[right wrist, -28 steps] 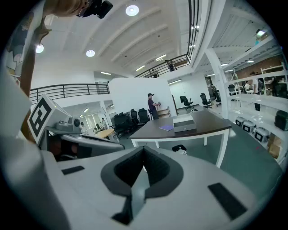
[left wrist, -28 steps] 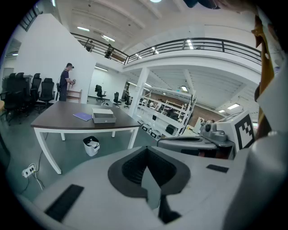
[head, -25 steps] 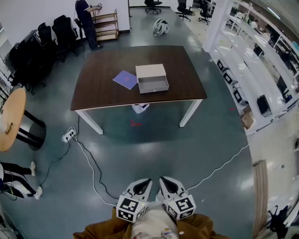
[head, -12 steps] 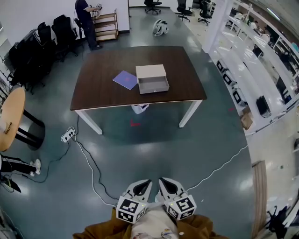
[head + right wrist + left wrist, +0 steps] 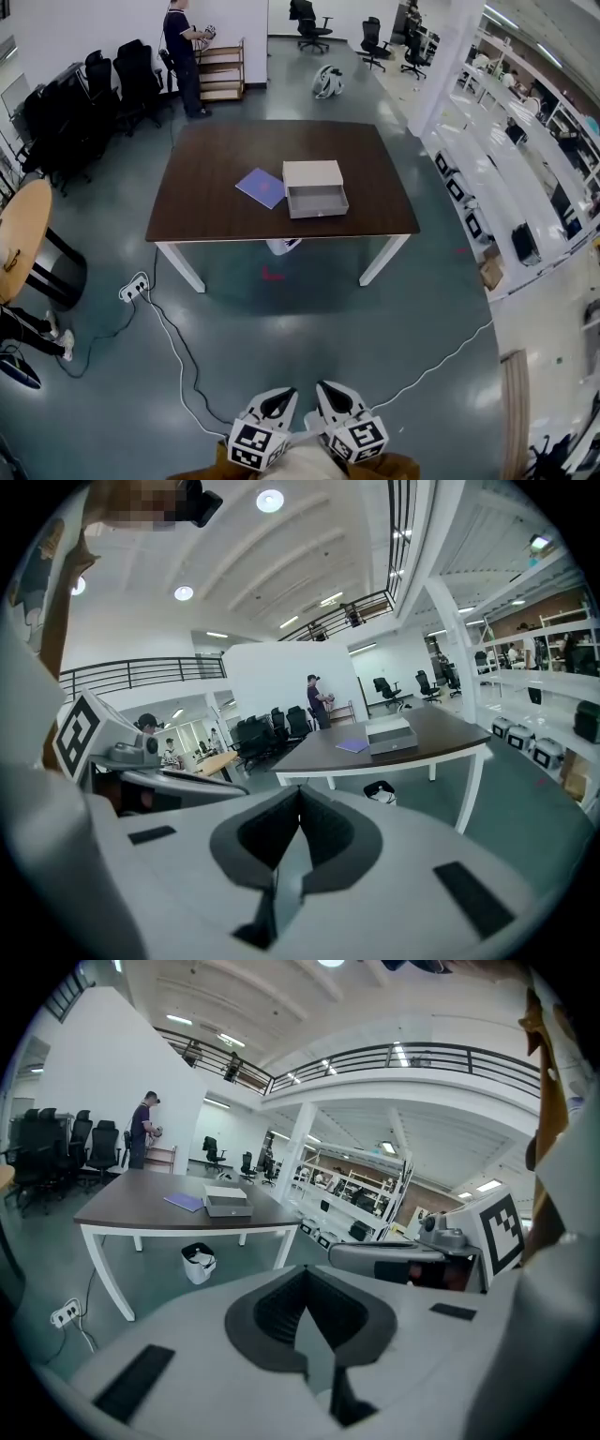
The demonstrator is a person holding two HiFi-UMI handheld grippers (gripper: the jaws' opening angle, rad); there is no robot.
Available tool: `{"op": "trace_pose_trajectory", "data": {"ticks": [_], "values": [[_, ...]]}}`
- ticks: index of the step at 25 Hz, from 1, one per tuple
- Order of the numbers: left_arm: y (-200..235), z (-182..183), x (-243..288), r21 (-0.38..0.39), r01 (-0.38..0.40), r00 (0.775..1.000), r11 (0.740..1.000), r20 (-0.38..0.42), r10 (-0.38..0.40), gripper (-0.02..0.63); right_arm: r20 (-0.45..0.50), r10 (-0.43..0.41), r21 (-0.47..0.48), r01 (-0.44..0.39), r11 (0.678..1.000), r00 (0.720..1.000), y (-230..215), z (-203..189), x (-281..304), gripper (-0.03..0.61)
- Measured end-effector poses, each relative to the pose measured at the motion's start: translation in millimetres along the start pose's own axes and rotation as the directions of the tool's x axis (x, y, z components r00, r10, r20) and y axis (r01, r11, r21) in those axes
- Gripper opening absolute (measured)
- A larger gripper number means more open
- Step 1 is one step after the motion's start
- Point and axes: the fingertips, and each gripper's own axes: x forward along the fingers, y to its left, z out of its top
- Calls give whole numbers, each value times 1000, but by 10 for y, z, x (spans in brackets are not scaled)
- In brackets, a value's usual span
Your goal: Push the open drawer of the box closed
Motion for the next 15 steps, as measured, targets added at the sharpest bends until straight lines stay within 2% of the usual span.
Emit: {"op": "trace_pose_trajectory", "data": {"ticks": [8,15], "values": [[394,-34,-110,3,27,999,1000,21,-27,5,10,-85,-21,85,996,996,123,-48,236,5],[561,118,165,-8,48,999,999,9,-47,5,1,-93,-14,93,996,996,-67,24,452,5]]}}
